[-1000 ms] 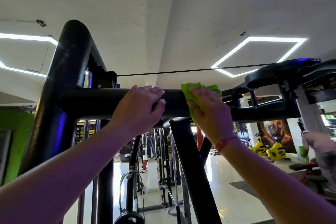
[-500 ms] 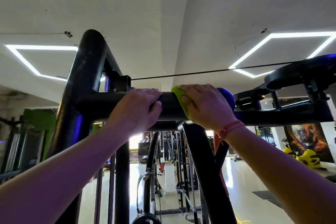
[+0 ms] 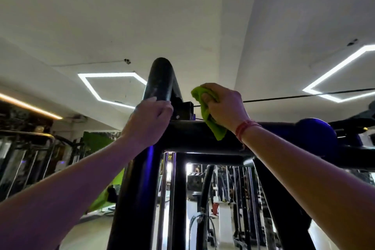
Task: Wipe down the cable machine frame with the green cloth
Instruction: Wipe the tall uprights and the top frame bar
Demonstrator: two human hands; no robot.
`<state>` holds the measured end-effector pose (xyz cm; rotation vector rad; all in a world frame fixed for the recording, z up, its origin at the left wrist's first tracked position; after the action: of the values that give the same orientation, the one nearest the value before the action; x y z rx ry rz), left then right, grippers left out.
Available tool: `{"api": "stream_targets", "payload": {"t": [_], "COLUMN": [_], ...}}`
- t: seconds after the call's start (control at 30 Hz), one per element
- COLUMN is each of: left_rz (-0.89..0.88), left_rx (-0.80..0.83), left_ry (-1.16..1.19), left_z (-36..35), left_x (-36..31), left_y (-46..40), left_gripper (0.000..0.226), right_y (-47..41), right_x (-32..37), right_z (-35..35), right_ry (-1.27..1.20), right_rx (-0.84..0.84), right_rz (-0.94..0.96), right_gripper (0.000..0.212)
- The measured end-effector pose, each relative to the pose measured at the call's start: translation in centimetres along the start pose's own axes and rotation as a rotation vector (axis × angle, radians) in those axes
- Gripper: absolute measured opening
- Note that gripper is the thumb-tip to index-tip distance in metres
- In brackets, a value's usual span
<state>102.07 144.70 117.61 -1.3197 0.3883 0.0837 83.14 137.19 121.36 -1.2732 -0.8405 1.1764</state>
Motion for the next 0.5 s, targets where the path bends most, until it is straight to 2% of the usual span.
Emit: {"api": "stream_targets", "payload": {"t": [0.2,0.3,0.4,0.5], "left_rz": [0.183,0.303,0.362,0.38], "left_rx": [0.142,0.196,0.278,0.316], "left_ry": [0.225,0.345,0.573,0.791], "left_z": [1.7,1.4,0.9,0.1], "left_x": [5.1,7.5,9.1,10.4], "left_y": [-3.8,-5.5,-7.4,-9.6], "left_gripper": [0.045,0.053,0.063,0.051], "right_y": [-5.8,-8.7,-9.9,-8.7], "right_x": [2.8,2.4,2.1,2.5], "right_z": [-8.2,-11.4,-14.7,-16.0], "right_ry": [-0.023,-0.001,0.077,0.126], "right_rx": [-0.044,-0.096,-0.02,0.063], "right_rz": [0.022,-0.021,-0.076,-0.053], "right_gripper": [0.026,0.031,0.041,0.047]}}
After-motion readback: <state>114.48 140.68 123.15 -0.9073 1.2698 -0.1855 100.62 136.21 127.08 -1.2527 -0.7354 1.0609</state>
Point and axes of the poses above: each hand's wrist, its own y-axis away from the middle knuckle, its own z-axis out of the back of the hand, x = y × z, the point moved 7 cm from there along -y, towards the middle knuckle, and after that the axes turned 15 degrees about z, right-handed, at the moved point
